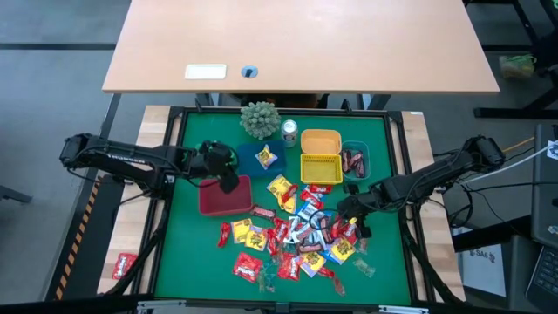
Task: Sort candy
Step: Put the red chocolate bar into the green bin
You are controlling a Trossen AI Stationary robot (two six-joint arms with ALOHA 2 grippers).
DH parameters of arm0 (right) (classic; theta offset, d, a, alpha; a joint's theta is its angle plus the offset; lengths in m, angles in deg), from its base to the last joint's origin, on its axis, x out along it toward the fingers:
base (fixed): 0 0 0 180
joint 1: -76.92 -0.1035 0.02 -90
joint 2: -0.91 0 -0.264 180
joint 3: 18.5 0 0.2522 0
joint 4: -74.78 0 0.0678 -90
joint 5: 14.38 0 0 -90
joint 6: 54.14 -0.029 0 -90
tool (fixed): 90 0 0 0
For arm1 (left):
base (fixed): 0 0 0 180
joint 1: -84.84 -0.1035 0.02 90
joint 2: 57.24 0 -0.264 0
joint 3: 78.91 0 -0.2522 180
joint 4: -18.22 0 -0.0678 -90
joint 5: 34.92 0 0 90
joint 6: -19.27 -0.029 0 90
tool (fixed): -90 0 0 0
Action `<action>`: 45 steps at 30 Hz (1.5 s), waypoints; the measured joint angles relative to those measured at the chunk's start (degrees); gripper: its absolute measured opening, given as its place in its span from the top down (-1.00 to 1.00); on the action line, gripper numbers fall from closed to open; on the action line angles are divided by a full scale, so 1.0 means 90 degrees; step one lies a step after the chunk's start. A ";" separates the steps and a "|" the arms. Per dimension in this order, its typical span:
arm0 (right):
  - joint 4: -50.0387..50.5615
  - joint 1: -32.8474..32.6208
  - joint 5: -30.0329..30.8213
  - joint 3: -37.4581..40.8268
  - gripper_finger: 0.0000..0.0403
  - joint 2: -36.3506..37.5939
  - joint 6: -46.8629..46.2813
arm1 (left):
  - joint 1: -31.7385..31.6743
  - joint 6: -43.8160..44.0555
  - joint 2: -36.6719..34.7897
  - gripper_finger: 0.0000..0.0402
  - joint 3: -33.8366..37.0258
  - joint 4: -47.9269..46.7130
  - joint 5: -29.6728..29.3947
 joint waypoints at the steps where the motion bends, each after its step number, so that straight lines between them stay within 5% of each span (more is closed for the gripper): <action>1: 0.0074 0.0000 0.0000 -0.0040 0.99 0.0000 0.0005 | 0.0041 -0.0002 0.0000 0.42 0.0000 0.0036 0.0001; 11: 0.0241 0.0000 0.0119 -0.0235 1.00 0.0002 0.0009 | 0.0464 -0.0007 0.0151 0.42 0.0000 0.0729 -0.0002; 24: 0.0337 0.0002 -0.0182 -0.0235 0.93 0.0002 0.0047 | 0.0923 -0.0010 0.1467 0.42 -0.0002 0.2211 0.0206; 39: 0.0218 0.0002 -0.0333 -0.0232 0.09 -0.0392 0.0683 | 0.0943 -0.0007 0.1639 0.42 -0.0002 0.2224 0.0266; 45: 0.0117 0.0000 -0.0265 -0.0230 -0.05 -0.1016 0.1168 | 0.0945 -0.0007 0.1639 0.42 -0.0002 0.2267 0.0266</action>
